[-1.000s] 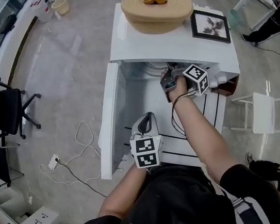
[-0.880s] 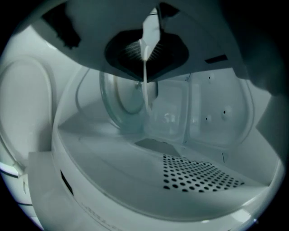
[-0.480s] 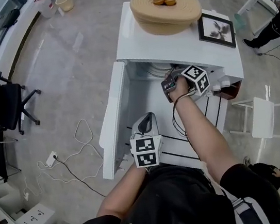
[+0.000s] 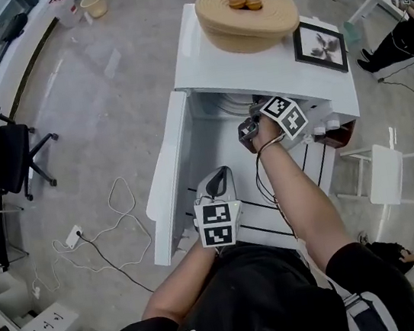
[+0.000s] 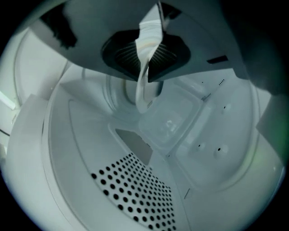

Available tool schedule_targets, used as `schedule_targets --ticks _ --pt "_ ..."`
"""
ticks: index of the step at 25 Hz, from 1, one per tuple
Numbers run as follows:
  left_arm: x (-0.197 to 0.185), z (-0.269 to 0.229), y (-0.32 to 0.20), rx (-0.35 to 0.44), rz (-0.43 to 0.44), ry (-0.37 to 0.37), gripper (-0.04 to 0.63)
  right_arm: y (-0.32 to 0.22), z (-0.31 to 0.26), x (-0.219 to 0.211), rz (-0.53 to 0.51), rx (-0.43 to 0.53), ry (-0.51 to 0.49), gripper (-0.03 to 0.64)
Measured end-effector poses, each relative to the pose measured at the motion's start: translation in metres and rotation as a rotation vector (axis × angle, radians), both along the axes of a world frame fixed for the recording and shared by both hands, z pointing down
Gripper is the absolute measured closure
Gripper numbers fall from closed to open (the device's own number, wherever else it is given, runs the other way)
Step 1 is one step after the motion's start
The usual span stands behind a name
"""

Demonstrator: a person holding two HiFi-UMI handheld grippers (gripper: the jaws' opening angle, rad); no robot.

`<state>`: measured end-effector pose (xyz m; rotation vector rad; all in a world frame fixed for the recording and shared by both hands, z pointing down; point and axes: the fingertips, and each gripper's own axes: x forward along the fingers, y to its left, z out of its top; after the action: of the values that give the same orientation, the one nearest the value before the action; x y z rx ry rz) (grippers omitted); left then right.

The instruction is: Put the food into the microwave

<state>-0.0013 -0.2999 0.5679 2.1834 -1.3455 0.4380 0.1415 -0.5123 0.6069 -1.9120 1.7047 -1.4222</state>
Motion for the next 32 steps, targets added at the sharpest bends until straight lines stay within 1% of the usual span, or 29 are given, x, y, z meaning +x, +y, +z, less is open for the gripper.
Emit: schedule_targets --ticks 9,11,15,20,22,26,30,32 --pt "0.006 0.0 0.002 -0.005 0.021 0.003 0.586 0.005 0.0 0.012 -0.038 -0.044 0.225 0.527" --pt "0.006 0.001 0.004 -0.008 0.022 0.0 0.586 0.006 0.001 0.014 -0.039 -0.053 0.259 0.515" --pt "0.005 0.002 0.004 -0.013 0.018 -0.006 0.586 0.004 0.001 0.014 -0.045 -0.059 0.312 0.514" --pt "0.006 0.002 0.004 -0.013 0.02 -0.012 0.586 0.003 -0.001 0.014 -0.046 -0.078 0.425 0.485" --pt "0.006 0.002 0.005 -0.012 0.022 -0.014 0.586 0.002 -0.001 0.013 -0.057 -0.082 0.464 0.472" --pt "0.006 0.004 0.006 -0.019 0.021 -0.02 0.586 0.0 -0.001 0.01 -0.098 -0.079 0.53 0.468" --pt "0.007 0.004 0.007 -0.02 0.024 -0.021 0.586 0.003 -0.003 0.009 -0.13 -0.098 0.655 0.452" --pt "0.006 0.003 0.007 -0.018 0.025 -0.022 0.586 0.004 -0.005 0.009 -0.14 -0.099 0.702 0.448"
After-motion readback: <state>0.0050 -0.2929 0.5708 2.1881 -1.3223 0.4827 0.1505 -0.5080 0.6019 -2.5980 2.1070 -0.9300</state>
